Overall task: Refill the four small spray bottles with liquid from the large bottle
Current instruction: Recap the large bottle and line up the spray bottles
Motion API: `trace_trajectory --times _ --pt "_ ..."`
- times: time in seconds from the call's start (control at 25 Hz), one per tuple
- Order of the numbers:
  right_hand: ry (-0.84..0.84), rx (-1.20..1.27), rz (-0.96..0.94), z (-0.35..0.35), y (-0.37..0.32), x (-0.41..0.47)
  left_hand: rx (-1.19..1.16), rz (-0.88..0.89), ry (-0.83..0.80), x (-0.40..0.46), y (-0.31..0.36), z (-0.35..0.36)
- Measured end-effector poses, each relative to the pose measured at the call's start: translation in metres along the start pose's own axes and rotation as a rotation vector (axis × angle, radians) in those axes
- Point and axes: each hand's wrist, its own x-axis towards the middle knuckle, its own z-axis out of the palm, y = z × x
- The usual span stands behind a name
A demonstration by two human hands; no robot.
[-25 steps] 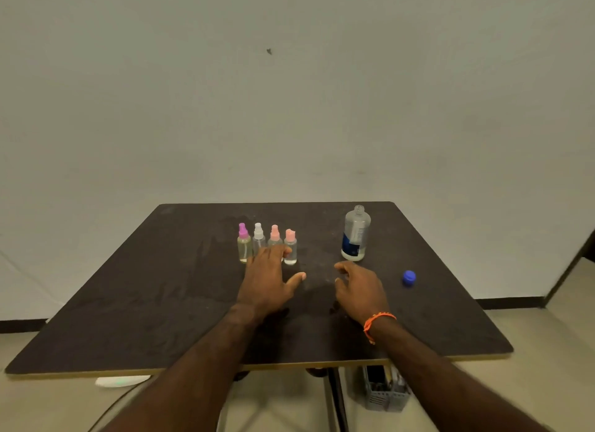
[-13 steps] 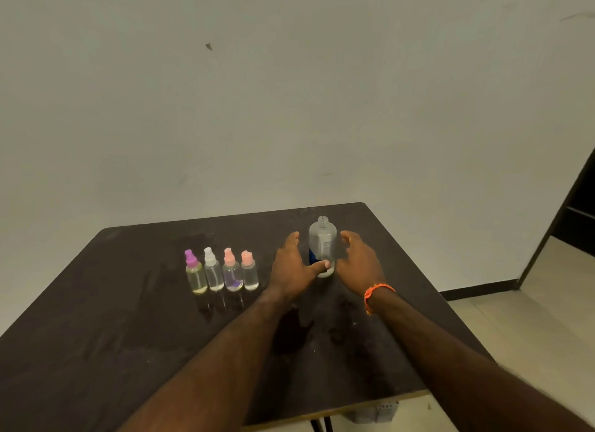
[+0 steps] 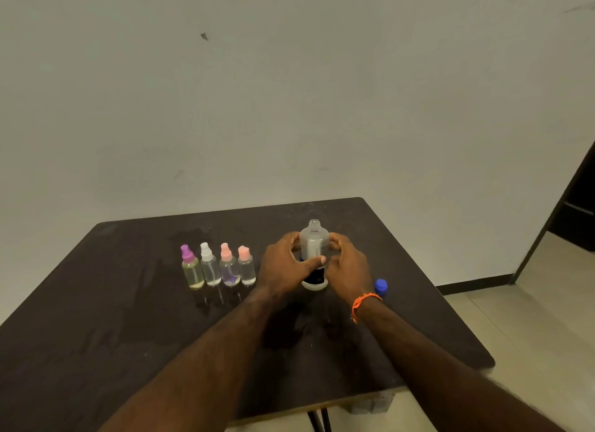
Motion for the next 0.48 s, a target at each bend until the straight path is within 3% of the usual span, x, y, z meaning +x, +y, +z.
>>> trace_trajectory --times 0.28,0.48 --pt "-0.072 0.000 -0.071 0.003 -0.020 -0.077 0.126 0.025 0.013 -0.079 -0.005 -0.042" --pt "-0.112 -0.001 -0.129 0.007 -0.024 -0.099 0.042 0.026 -0.075 -0.099 -0.010 -0.054"
